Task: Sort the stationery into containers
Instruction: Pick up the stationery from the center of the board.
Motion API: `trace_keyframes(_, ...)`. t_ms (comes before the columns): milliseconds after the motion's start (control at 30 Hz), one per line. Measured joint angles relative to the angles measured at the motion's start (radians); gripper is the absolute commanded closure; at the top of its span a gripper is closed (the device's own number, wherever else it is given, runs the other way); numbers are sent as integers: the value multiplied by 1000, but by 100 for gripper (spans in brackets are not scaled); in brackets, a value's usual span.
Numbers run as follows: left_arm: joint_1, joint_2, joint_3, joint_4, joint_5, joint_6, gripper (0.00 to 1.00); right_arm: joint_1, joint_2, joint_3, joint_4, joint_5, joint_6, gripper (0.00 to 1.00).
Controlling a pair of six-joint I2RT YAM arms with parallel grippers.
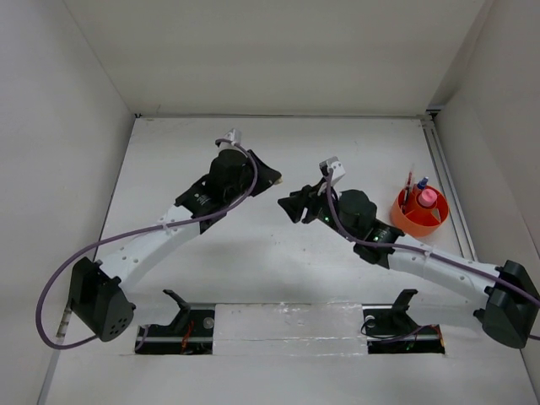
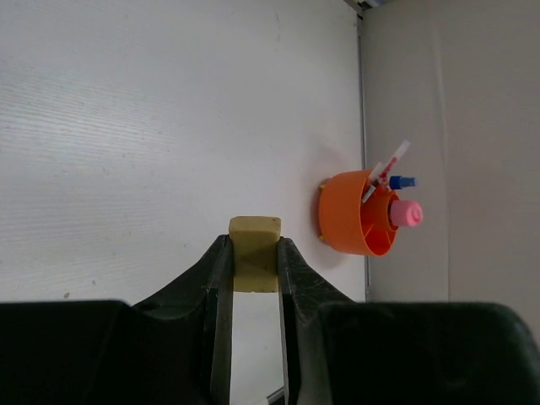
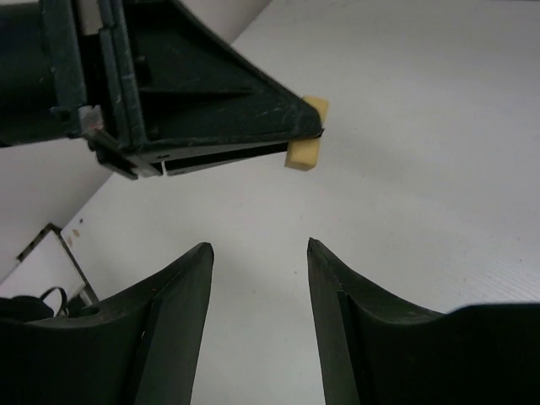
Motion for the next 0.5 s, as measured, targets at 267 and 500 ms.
trace_keyframes(267,0,-42,-8,60,72,-13,100,2,13,-10,74,120,41,46)
trace_keyframes(500,0,-58,-20,92,106,-18,100,3,40,-11,173,150,45,46)
